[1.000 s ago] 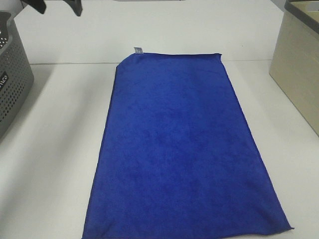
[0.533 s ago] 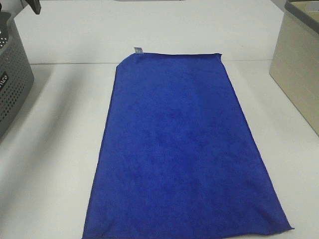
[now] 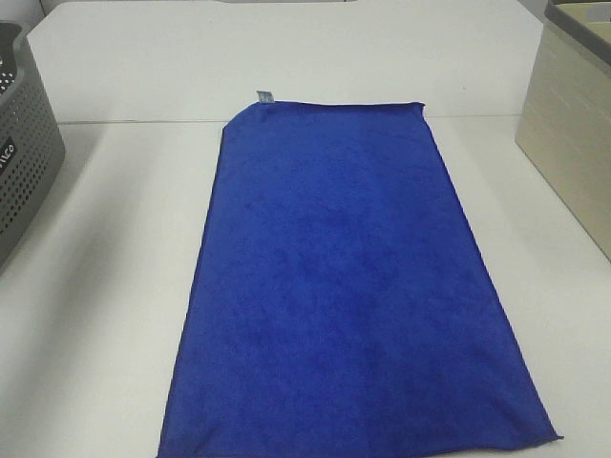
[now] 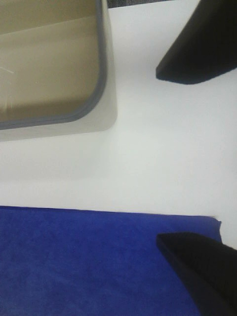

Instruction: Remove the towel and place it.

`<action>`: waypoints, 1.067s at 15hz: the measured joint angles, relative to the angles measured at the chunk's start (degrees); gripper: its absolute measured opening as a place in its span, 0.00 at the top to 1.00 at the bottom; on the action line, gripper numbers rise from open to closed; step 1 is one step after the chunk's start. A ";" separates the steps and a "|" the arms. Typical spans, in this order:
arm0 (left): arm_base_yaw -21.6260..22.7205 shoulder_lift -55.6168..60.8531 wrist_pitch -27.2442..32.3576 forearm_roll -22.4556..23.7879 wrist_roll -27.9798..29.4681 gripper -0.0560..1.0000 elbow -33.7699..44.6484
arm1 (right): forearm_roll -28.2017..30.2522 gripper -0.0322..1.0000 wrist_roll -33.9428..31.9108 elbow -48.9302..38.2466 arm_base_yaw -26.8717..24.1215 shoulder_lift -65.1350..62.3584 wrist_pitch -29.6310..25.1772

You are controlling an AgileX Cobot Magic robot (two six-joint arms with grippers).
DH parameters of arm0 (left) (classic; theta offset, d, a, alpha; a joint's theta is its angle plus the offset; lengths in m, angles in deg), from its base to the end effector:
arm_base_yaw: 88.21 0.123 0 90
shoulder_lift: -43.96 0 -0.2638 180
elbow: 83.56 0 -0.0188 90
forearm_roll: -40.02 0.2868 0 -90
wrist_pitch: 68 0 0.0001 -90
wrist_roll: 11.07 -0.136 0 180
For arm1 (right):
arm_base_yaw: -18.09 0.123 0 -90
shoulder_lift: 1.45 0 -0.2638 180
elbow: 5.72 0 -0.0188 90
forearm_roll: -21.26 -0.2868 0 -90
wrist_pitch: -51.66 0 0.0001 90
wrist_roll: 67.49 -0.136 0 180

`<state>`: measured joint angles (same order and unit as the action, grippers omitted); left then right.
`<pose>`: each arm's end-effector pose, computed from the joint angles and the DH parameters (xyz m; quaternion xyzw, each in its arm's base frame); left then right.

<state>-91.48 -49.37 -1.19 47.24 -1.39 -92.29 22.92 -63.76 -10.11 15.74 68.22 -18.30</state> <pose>0.3643 -0.0051 0.3136 -0.0443 0.9661 0.0340 0.2519 0.2584 -0.0143 0.3571 -0.0120 0.9509 -0.0308 0.3076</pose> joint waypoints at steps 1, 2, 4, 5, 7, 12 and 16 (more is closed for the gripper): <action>0.00 5.84 -0.52 0.00 0.11 0.21 5.56 | -0.06 0.20 0.00 -3.27 0.00 -4.13 0.00; 0.00 11.97 -1.03 0.11 0.11 0.21 10.77 | -0.06 0.20 0.00 -6.30 0.00 -8.14 0.00; 0.00 25.04 -2.98 0.63 0.17 0.21 21.49 | -0.57 0.20 0.00 -13.64 0.00 -18.28 0.00; 0.00 30.37 -3.67 1.20 0.17 0.21 25.55 | -1.03 0.20 0.00 -16.73 0.00 -22.46 0.00; 0.00 40.11 -4.07 2.64 0.17 0.21 32.43 | -1.66 0.20 0.00 -22.40 0.00 -30.48 0.00; 0.00 59.93 -4.58 4.64 0.17 0.21 44.63 | -2.06 0.20 0.00 -33.29 0.00 -47.50 -0.06; 0.00 74.03 -4.70 4.35 0.17 0.21 52.60 | -2.06 0.20 0.00 -38.62 0.00 -59.13 -0.06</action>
<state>-91.48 24.65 -5.89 51.60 -1.22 -39.69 20.86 -63.76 -48.73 15.74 9.09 -18.35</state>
